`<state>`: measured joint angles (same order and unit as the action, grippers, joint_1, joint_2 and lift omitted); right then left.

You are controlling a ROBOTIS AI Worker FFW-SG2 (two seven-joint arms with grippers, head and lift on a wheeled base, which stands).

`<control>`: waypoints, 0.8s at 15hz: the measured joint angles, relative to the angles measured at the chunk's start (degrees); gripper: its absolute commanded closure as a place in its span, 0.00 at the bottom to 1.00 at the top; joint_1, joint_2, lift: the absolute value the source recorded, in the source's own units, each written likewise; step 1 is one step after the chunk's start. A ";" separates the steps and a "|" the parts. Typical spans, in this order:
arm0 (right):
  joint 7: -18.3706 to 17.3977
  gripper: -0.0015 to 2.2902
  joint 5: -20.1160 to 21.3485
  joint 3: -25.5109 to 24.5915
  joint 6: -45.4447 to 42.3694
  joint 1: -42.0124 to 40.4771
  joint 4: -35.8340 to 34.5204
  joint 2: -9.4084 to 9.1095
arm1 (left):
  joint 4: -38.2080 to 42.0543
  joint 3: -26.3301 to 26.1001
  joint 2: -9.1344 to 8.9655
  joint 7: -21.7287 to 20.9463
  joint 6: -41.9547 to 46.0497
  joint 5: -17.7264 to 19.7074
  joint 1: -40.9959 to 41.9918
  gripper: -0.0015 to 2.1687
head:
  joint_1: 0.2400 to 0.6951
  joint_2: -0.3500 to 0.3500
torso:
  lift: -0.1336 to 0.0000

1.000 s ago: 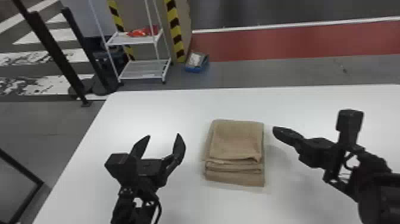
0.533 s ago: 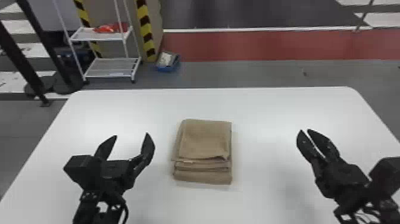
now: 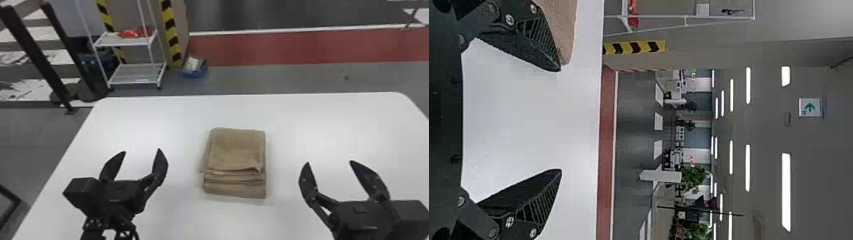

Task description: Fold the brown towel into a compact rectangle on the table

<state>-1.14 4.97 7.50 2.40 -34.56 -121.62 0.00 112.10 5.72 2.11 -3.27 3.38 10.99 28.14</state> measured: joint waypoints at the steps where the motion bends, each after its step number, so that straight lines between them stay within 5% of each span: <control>1: 0.04 0.02 -0.06 0.09 -0.29 -0.33 -0.24 0.00 | 0.69 0.45 -0.05 0.02 0.42 0.00 0.88 0.02 | 1.00 0.73 | 0.06; 12: 0.10 0.02 -0.40 0.90 -0.03 -1.75 -0.60 0.00 | 1.63 1.96 0.26 -0.58 1.33 -0.15 2.47 0.02 | 1.00 0.77 | 0.06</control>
<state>-1.05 4.57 8.40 2.37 -36.31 -122.23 0.00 113.72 7.68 2.36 -3.85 4.70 10.85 30.62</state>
